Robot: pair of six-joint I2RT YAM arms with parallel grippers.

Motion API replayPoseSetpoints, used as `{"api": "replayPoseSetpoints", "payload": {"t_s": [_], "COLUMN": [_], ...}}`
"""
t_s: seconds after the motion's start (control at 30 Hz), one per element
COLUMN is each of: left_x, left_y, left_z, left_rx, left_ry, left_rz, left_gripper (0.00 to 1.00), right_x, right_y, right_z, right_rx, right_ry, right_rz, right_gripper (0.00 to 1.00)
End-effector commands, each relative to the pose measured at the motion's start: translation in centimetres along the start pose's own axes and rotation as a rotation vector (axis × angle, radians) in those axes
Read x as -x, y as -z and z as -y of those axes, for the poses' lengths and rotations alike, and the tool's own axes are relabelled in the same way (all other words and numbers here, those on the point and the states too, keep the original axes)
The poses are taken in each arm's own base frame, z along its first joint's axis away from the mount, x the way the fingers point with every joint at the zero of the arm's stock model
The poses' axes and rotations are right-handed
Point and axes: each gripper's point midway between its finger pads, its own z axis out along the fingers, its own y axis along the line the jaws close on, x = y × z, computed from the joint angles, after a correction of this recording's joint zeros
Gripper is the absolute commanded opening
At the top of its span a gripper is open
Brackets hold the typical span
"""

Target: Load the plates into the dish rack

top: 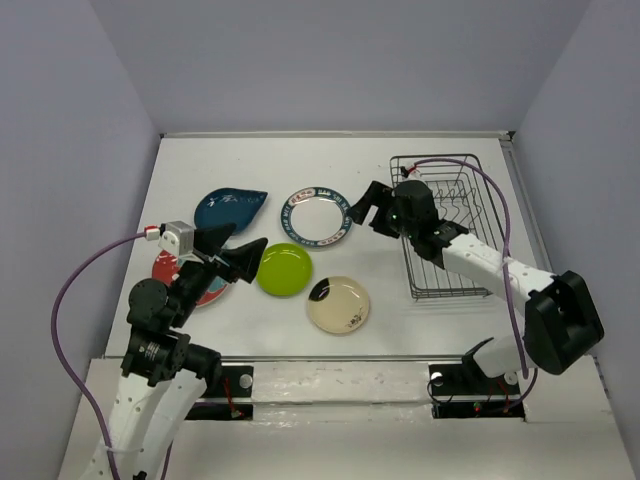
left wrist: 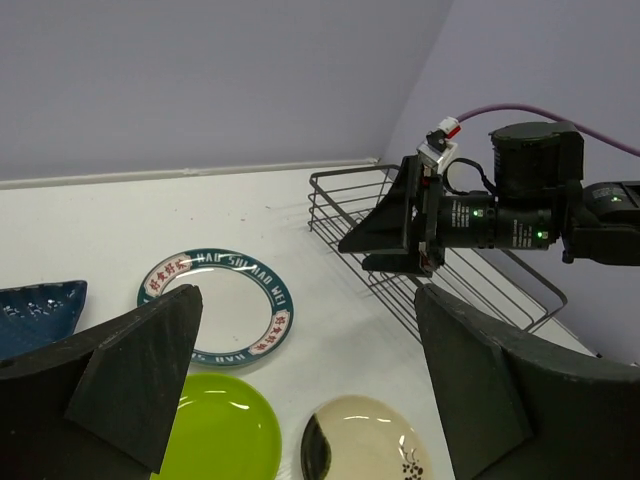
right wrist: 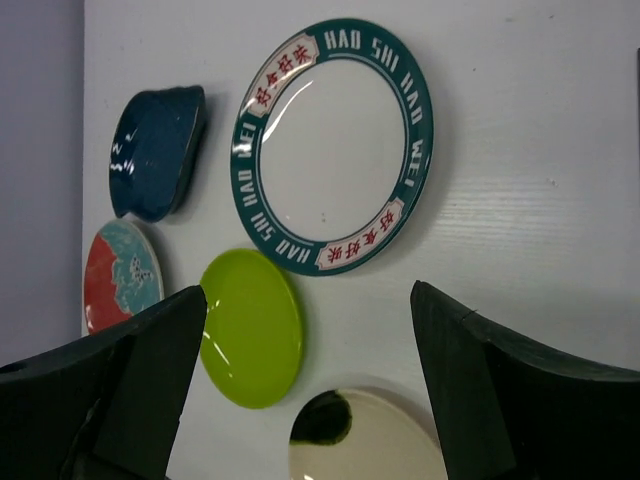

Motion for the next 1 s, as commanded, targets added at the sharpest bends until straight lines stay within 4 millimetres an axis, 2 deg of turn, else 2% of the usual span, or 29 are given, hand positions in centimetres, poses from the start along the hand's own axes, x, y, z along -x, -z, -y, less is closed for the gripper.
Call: {"api": "replayPoseSetpoints", "payload": {"t_s": [0.0, 0.1, 0.17, 0.47, 0.53, 0.57, 0.63, 0.73, 0.97], "left_x": [2.7, 2.6, 2.7, 2.7, 2.6, 2.5, 2.5, 2.5, 2.6], "left_y": [0.4, 0.5, 0.6, 0.7, 0.7, 0.7, 0.7, 0.6, 0.7], "left_z": [1.6, 1.5, 1.5, 1.8, 1.8, 1.8, 1.8, 1.9, 2.0], "left_rx": [-0.05, -0.048, -0.047, -0.053, -0.056, -0.058, -0.058, -0.06, -0.063], "left_ry": [-0.043, -0.045, -0.049, -0.047, -0.045, -0.043, -0.043, -0.044, -0.043], "left_rz": [0.064, 0.061, 0.065, 0.067, 0.064, 0.062, 0.062, 0.06, 0.063], "left_gripper": [0.99, 0.99, 0.99, 0.99, 0.99, 0.99, 0.99, 0.99, 0.99], "right_x": [2.8, 2.7, 2.4, 0.1, -0.7, -0.7, -1.5, -2.5, -4.8], "right_y": [-1.6, -2.7, -3.8, -7.4, -8.6, -8.6, -9.9, -11.6, -13.5], "right_z": [0.4, 1.0, 1.7, 4.1, 4.2, 3.8, 2.9, 2.7, 3.8], "right_rx": [-0.054, -0.088, -0.115, -0.192, -0.185, -0.168, -0.135, -0.134, -0.198], "right_ry": [-0.085, -0.118, -0.127, -0.187, -0.199, -0.204, -0.212, -0.225, -0.209], "right_rz": [0.16, 0.165, 0.166, 0.128, 0.107, 0.1, 0.07, 0.046, 0.02], "right_gripper": [0.88, 0.85, 0.79, 0.75, 0.73, 0.73, 0.71, 0.69, 0.64]}}
